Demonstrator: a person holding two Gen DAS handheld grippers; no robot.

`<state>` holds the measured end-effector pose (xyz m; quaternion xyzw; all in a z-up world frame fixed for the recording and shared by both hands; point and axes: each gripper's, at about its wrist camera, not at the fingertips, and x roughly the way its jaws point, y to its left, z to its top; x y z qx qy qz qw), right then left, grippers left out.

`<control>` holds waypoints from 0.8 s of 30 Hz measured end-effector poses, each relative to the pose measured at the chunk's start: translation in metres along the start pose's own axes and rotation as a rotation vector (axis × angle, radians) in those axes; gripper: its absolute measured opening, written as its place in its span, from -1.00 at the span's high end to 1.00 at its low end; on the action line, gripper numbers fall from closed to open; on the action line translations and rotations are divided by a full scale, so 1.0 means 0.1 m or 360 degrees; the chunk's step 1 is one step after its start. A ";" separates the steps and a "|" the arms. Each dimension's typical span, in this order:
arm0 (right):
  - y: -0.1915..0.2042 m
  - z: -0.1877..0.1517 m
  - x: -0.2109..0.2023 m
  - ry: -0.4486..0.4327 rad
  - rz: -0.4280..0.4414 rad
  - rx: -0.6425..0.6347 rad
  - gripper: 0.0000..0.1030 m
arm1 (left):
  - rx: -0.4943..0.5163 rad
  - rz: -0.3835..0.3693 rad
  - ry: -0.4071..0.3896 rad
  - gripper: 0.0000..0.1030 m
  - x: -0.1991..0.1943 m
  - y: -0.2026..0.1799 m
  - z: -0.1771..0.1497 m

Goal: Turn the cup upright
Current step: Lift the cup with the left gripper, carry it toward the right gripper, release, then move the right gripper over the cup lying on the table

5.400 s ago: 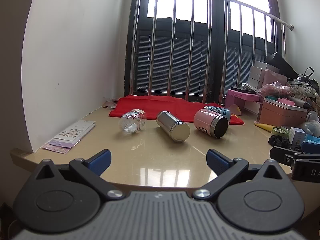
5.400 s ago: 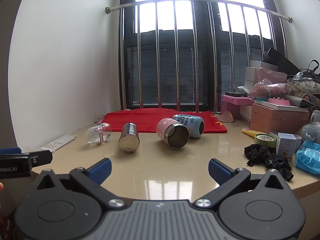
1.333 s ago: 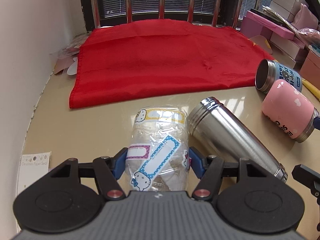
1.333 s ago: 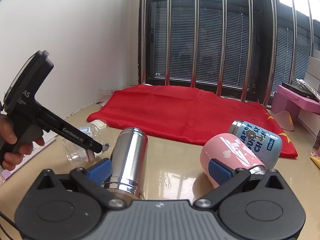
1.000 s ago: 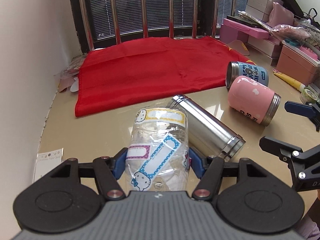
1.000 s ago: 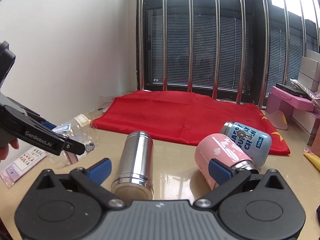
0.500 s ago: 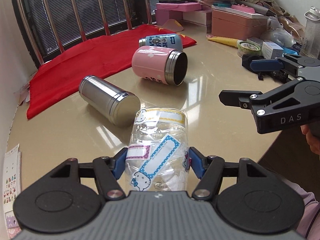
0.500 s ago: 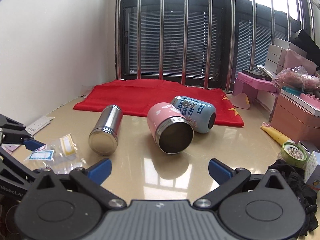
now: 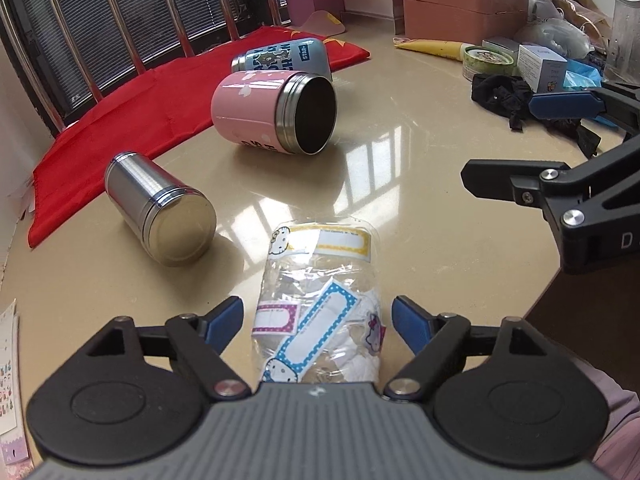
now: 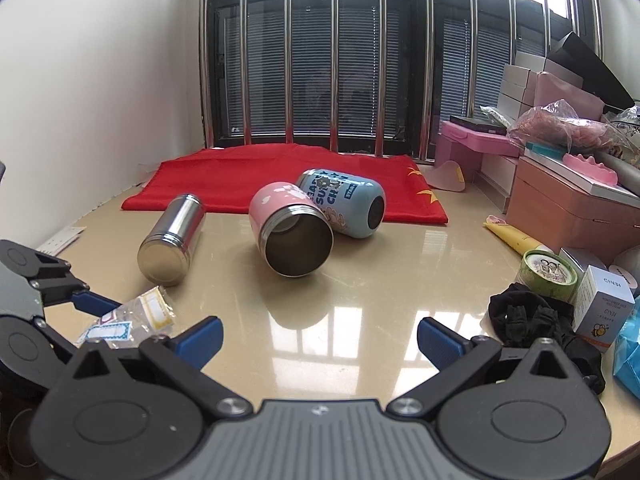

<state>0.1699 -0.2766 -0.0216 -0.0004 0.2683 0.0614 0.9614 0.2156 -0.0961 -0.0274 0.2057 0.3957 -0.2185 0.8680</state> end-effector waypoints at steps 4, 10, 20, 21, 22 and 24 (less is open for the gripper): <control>0.01 0.02 -0.03 -0.0015 0.0006 -0.0001 -1.00 | -0.0028 0.0035 -0.0071 -0.98 -0.21 0.08 -0.02; 0.10 0.06 -0.11 -0.0033 0.0019 -0.0033 -1.00 | -0.0250 0.0075 -0.0153 -1.00 -0.55 0.38 -0.24; 0.57 0.11 -0.11 0.0053 0.0059 -0.0132 -1.00 | -0.0664 0.0219 -0.0187 -1.00 -0.88 0.97 -0.86; 0.63 0.11 -0.10 0.0073 0.0062 -0.0141 -1.00 | -0.0663 0.0229 -0.0180 -1.00 -0.88 1.02 -0.91; 0.68 0.11 -0.09 0.0095 0.0066 -0.0146 -1.00 | -0.0657 0.0235 -0.0176 -1.00 -0.89 1.05 -0.94; 0.79 0.12 -0.07 0.0138 0.0069 -0.0149 -1.00 | -0.0635 0.0235 -0.0181 -1.00 -0.91 1.09 -1.01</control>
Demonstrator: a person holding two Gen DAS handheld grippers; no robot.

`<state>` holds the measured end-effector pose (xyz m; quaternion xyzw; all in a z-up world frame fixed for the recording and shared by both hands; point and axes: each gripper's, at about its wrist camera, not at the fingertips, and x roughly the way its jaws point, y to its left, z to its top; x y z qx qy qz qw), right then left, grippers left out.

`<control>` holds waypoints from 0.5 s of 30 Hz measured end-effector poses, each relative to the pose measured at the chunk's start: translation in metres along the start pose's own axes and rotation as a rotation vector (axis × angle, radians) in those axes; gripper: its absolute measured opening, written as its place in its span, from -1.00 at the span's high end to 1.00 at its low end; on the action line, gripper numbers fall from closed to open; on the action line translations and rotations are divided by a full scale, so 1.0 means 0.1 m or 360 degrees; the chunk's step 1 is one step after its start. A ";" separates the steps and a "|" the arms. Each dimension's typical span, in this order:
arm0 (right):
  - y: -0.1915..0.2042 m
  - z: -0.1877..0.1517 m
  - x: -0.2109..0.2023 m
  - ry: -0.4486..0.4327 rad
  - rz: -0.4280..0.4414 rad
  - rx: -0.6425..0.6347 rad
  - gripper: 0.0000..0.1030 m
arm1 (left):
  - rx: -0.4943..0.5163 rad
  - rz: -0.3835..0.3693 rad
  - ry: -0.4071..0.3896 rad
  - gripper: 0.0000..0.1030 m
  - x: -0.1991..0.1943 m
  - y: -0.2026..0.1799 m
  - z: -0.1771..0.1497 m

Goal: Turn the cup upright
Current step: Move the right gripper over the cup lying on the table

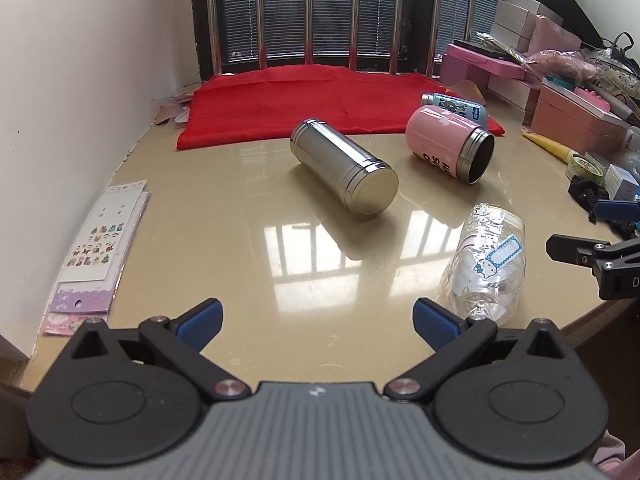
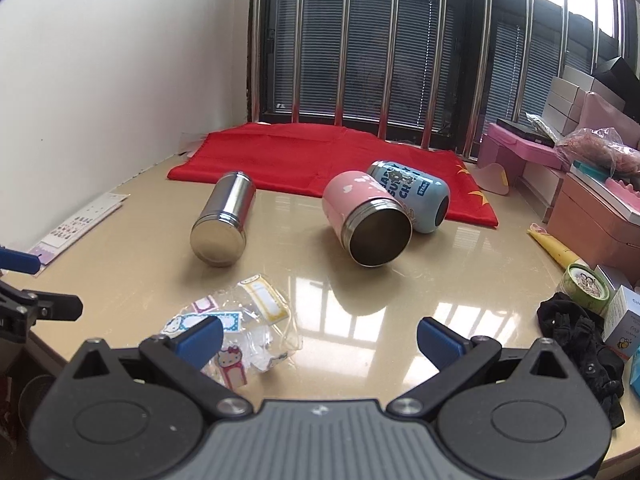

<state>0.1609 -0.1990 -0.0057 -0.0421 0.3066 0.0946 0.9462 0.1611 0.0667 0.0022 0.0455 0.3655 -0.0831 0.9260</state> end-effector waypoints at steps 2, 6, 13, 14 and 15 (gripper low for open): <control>0.11 0.03 0.02 0.0038 0.0002 0.0003 -1.00 | 0.0037 -0.0012 -0.0007 -1.00 -0.02 0.04 -0.02; 0.29 0.12 0.05 0.0118 -0.0013 0.0037 -1.00 | 0.0164 -0.0051 0.0013 -1.00 0.01 0.07 -0.06; 0.59 0.28 0.32 0.0346 -0.0029 0.0202 -1.00 | 0.0374 -0.0075 0.0052 -1.00 0.15 0.08 -0.07; 0.62 0.30 0.36 0.0368 -0.0045 0.0226 -1.00 | 0.0375 -0.0077 0.0049 -1.00 0.16 0.10 -0.06; 0.64 0.31 0.39 0.0387 -0.0054 0.0247 -1.00 | 0.0371 -0.0080 0.0045 -1.00 0.17 0.14 -0.06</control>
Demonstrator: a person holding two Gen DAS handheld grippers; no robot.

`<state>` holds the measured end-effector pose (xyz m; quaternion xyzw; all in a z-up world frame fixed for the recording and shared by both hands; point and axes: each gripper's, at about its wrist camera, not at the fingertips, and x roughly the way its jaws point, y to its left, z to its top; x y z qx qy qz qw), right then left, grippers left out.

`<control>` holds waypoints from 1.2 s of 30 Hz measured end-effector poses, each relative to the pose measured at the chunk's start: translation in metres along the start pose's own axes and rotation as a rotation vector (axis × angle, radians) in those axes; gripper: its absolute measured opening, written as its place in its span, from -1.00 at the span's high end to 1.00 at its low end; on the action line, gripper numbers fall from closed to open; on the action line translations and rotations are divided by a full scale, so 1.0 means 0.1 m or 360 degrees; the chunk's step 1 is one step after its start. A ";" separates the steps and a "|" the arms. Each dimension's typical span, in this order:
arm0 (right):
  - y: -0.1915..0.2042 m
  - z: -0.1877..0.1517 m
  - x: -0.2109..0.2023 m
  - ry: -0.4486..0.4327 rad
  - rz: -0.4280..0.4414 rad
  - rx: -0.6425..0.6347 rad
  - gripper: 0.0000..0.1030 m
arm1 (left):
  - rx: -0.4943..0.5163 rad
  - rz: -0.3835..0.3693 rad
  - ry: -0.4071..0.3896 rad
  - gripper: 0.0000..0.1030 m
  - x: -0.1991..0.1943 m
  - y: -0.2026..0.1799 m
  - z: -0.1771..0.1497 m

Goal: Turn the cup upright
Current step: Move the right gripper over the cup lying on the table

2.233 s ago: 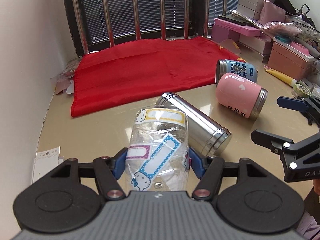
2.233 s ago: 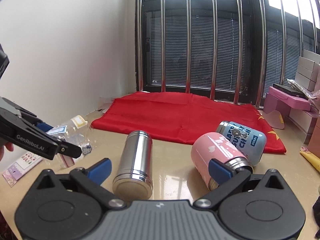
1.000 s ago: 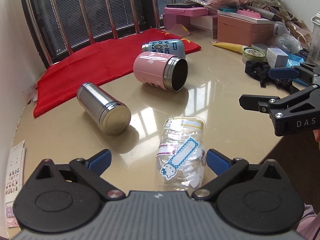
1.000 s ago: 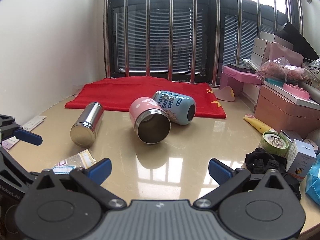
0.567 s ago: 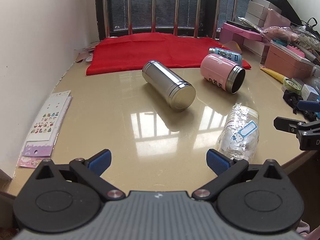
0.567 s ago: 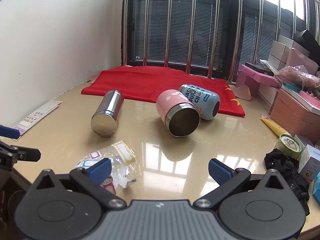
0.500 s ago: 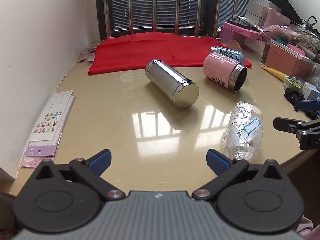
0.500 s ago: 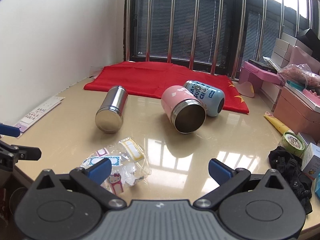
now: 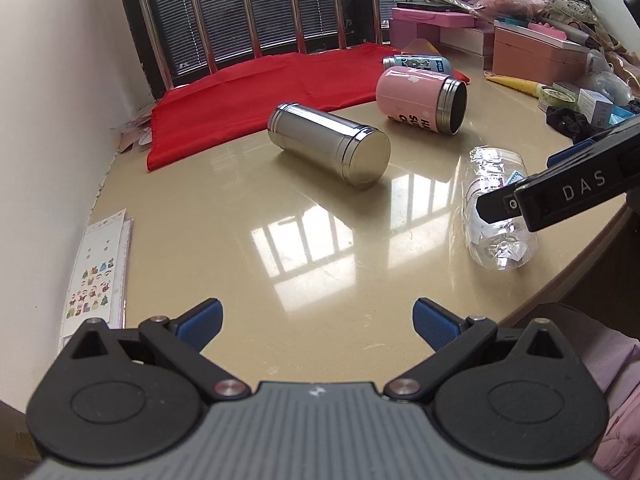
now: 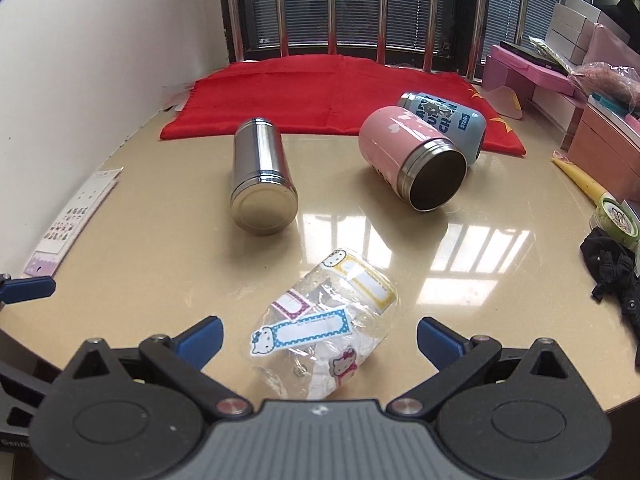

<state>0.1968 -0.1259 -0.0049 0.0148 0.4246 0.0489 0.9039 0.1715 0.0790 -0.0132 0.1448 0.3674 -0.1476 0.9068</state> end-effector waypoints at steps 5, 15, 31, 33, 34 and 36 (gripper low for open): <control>0.01 0.06 0.30 0.0116 -0.0071 0.0141 -0.91 | -0.0066 -0.0008 -0.0025 -1.00 0.00 0.14 -0.03; 0.06 0.09 0.43 0.0203 0.0011 -0.0298 -0.50 | -0.0127 -0.0016 -0.0010 -1.00 0.02 0.19 -0.08; -0.19 0.23 0.32 0.0240 0.0190 -0.0473 -0.96 | -0.0117 0.0015 0.0010 -1.00 0.01 -0.12 0.05; -0.21 0.27 0.28 0.0184 0.0163 -0.0357 -0.96 | -0.0123 0.0024 0.0012 -1.00 0.02 -0.13 0.08; -0.21 0.29 0.29 0.0164 0.0135 -0.0315 -0.97 | -0.0127 0.0030 0.0014 -1.00 0.02 -0.13 0.10; -0.21 0.32 0.35 0.0167 0.0105 -0.0266 -0.97 | -0.0138 0.0037 0.0015 -1.00 0.02 -0.14 0.12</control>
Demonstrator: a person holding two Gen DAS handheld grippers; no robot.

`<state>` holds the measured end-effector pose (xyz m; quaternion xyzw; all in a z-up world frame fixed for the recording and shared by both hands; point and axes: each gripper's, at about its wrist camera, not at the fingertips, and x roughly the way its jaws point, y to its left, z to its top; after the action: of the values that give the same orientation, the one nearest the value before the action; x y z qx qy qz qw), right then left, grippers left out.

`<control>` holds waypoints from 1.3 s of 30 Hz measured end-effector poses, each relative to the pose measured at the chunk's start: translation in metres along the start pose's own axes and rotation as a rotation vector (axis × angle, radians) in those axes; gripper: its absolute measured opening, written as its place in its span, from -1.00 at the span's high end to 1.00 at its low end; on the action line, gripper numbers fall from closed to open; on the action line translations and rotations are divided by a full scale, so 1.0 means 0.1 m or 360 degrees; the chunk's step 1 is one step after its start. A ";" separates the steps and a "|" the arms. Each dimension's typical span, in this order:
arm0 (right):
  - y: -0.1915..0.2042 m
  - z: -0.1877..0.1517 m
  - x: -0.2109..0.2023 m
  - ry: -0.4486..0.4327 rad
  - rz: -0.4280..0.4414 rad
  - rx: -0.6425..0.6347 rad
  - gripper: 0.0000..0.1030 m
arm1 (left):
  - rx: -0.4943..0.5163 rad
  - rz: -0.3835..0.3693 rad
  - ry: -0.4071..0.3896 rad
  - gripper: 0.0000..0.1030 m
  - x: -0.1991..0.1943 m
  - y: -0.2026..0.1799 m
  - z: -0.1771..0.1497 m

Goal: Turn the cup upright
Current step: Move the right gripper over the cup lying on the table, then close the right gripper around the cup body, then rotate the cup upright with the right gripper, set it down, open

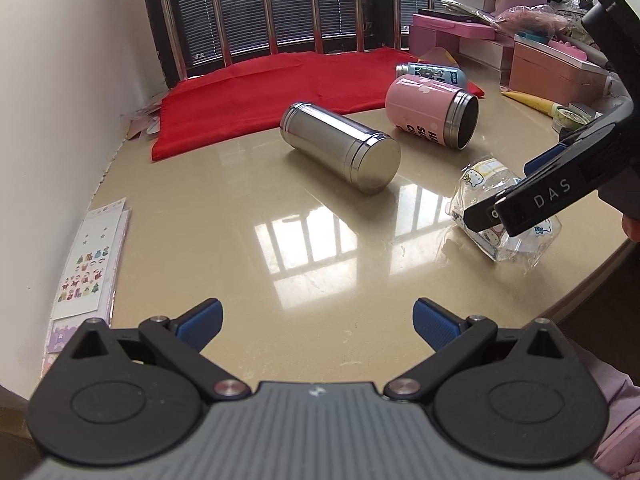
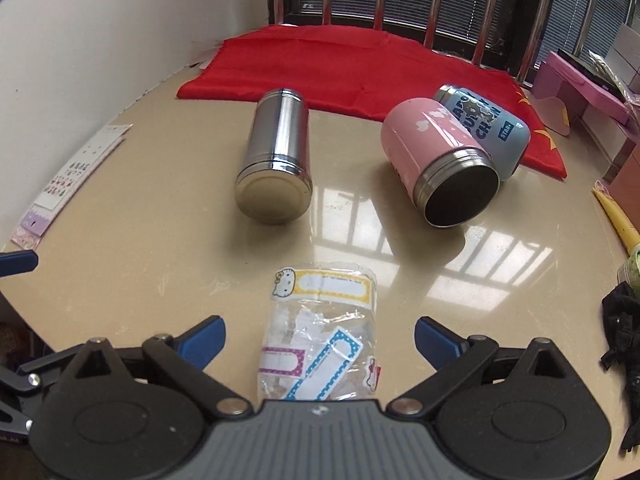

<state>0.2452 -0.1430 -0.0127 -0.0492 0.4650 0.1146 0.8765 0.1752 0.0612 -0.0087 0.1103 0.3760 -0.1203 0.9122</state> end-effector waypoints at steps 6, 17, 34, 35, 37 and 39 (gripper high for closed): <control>-0.08 0.13 0.24 0.0117 -0.0019 0.0014 -0.91 | 0.0010 -0.0001 0.0003 -1.00 -0.01 -0.03 0.02; -0.21 0.32 0.48 0.0297 0.0085 0.0079 -0.26 | -0.0019 0.0009 0.0004 -1.00 -0.02 -0.04 0.03; -0.35 -0.49 -0.39 -0.1104 -0.0052 -0.0060 -0.22 | -0.0189 -0.0002 -0.0041 -1.00 -0.05 -0.15 0.13; -0.34 -0.57 -0.36 -0.1172 -0.0079 -0.0070 -0.22 | -0.0200 -0.0003 -0.0043 -1.00 -0.06 -0.16 0.13; -0.30 -0.65 -0.26 -0.1225 -0.0113 -0.0090 -0.22 | -0.0225 -0.0015 -0.0047 -1.00 -0.08 -0.19 0.12; -0.27 -0.72 -0.16 -0.1238 -0.0152 -0.0121 -0.22 | -0.0234 -0.0008 -0.0050 -1.00 -0.11 -0.22 0.11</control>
<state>0.1855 -0.1858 -0.0406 -0.0560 0.0908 0.1010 0.9891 0.1681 0.0385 0.0046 0.0403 0.3698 -0.0964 0.9232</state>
